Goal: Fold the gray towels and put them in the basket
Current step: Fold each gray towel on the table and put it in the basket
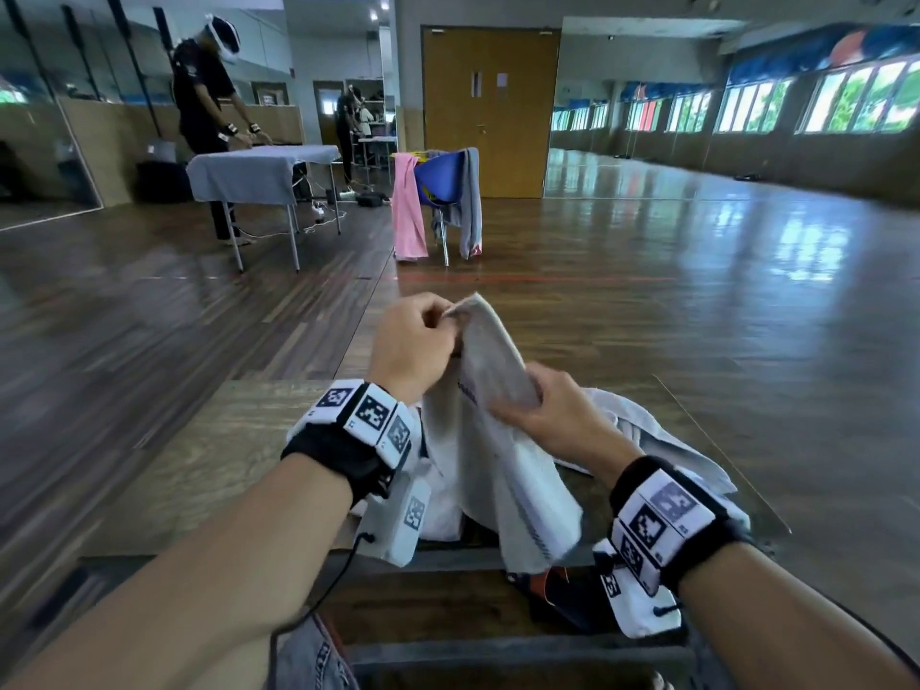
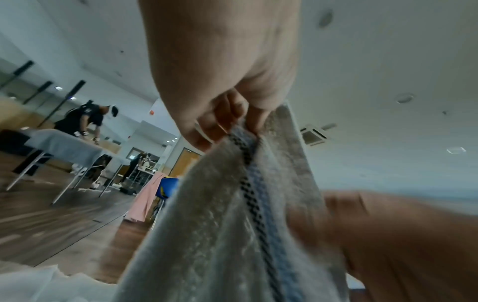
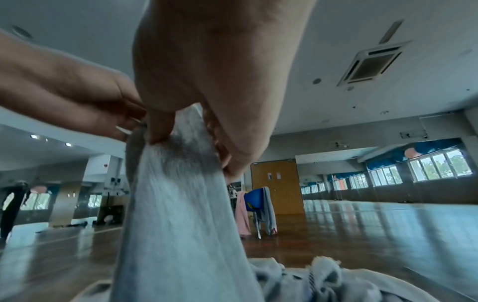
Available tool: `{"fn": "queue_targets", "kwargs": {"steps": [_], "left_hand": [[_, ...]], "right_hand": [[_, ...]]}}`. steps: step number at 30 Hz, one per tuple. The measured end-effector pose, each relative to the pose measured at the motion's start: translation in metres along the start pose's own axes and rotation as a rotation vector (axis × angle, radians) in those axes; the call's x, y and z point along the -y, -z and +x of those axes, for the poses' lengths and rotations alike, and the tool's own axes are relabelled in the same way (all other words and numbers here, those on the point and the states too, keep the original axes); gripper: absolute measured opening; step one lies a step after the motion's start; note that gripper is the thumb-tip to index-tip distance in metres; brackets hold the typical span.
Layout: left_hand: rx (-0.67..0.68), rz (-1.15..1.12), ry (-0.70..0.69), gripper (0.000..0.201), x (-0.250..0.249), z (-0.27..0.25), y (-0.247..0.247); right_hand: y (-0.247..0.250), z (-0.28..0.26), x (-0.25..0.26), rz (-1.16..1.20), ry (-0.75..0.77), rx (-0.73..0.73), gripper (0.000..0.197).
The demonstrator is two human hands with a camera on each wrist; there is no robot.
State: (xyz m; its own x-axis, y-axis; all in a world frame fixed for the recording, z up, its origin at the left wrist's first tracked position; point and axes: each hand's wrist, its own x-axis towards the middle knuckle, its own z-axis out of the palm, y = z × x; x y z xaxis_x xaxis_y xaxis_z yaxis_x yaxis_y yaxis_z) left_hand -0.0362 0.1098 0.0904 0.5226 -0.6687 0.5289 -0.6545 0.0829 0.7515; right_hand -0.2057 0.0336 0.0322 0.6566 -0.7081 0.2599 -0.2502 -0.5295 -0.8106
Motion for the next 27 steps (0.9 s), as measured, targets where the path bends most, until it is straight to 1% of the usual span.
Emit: {"fn": "queue_targets", "kwargs": {"steps": [1, 2, 3, 4, 5, 6, 7, 8, 9, 10, 11, 12, 13, 14, 15, 16, 17, 18, 19, 21, 22, 23, 25, 27], "left_hand": [[-0.06, 0.027, 0.019, 0.014, 0.001, 0.002, 0.005], [-0.118, 0.06, 0.046, 0.015, 0.004, 0.004, 0.01], [-0.155, 0.1, 0.086, 0.015, 0.009, 0.006, 0.014], [-0.158, 0.15, 0.149, 0.015, 0.015, 0.008, 0.018], [-0.136, 0.198, 0.222, 0.015, 0.022, 0.008, 0.021], [-0.094, 0.253, 0.284, 0.019, 0.027, 0.005, 0.021], [-0.038, 0.316, 0.289, 0.03, 0.032, 0.0, 0.019], [0.04, 0.353, 0.212, 0.043, 0.034, -0.009, 0.015], [0.16, 0.333, 0.076, 0.054, 0.035, -0.018, 0.009], [0.316, 0.269, -0.053, 0.059, 0.034, -0.028, 0.001], [0.477, 0.188, -0.126, 0.057, 0.035, -0.04, -0.007], [0.582, 0.143, -0.151, 0.048, 0.039, -0.05, -0.017], [0.601, 0.138, -0.157, 0.034, 0.046, -0.059, -0.027], [0.565, 0.143, -0.146, 0.019, 0.053, -0.063, -0.033], [0.513, 0.136, -0.123, 0.012, 0.061, -0.066, -0.038], [0.471, 0.141, -0.093, 0.021, 0.071, -0.067, -0.039], [0.463, 0.161, -0.057, 0.031, 0.081, -0.066, -0.039], [0.49, 0.19, -0.02, 0.038, 0.092, -0.068, -0.037], [0.547, 0.231, 0.006, 0.042, 0.103, -0.068, -0.033], [0.656, 0.307, 0.047, 0.043, 0.123, -0.075, -0.026], [0.683, 0.342, 0.046, 0.039, 0.131, -0.078, -0.024], [0.689, 0.385, 0.013, 0.036, 0.138, -0.081, -0.024], [0.648, 0.441, -0.032, 0.033, 0.145, -0.082, -0.024], [0.624, 0.354, 0.026, 0.035, 0.148, -0.077, -0.027]], "right_hand": [[0.001, -0.006, -0.009, -0.058, -0.035, 0.086, 0.029], [0.003, -0.01, -0.018, -0.115, -0.067, 0.13, 0.032], [0.006, -0.013, -0.024, -0.156, -0.096, 0.113, 0.036], [0.009, -0.015, -0.029, -0.184, -0.109, 0.039, 0.04], [0.013, -0.015, -0.032, -0.199, -0.105, -0.061, 0.04], [0.017, -0.014, -0.032, -0.183, -0.079, -0.157, 0.037], [0.019, -0.014, -0.029, -0.14, -0.036, -0.221, 0.033], [0.02, -0.013, -0.025, -0.104, 0.016, -0.242, 0.028], [0.019, -0.013, -0.02, -0.105, 0.068, -0.229, 0.025], [0.017, -0.014, -0.015, -0.146, 0.111, -0.196, 0.024], [0.013, -0.015, -0.012, -0.198, 0.142, -0.149, 0.024], [0.009, -0.015, -0.01, -0.23, 0.165, -0.102, 0.023], [0.006, -0.016, -0.01, -0.244, 0.184, -0.07, 0.021], [0.005, -0.017, -0.011, -0.251, 0.201, -0.059, 0.02], [0.004, -0.019, -0.015, -0.255, 0.212, -0.06, 0.019], [0.005, -0.02, -0.02, -0.258, 0.202, -0.059, 0.019], [0.007, -0.023, -0.027, -0.262, 0.166, -0.041, 0.02], [0.01, -0.026, -0.037, -0.271, 0.11, 0.007, 0.022], [0.013, -0.031, -0.047, -0.287, 0.038, 0.089, 0.024], [0.02, -0.042, -0.069, -0.351, -0.111, 0.301, 0.027], [0.023, -0.047, -0.081, -0.377, -0.166, 0.383, 0.028], [0.025, -0.052, -0.091, -0.387, -0.206, 0.442, 0.029], [0.027, -0.056, -0.108, -0.411, -0.256, 0.487, 0.03], [0.023, -0.053, -0.12, -0.421, -0.289, 0.431, 0.032]]}}
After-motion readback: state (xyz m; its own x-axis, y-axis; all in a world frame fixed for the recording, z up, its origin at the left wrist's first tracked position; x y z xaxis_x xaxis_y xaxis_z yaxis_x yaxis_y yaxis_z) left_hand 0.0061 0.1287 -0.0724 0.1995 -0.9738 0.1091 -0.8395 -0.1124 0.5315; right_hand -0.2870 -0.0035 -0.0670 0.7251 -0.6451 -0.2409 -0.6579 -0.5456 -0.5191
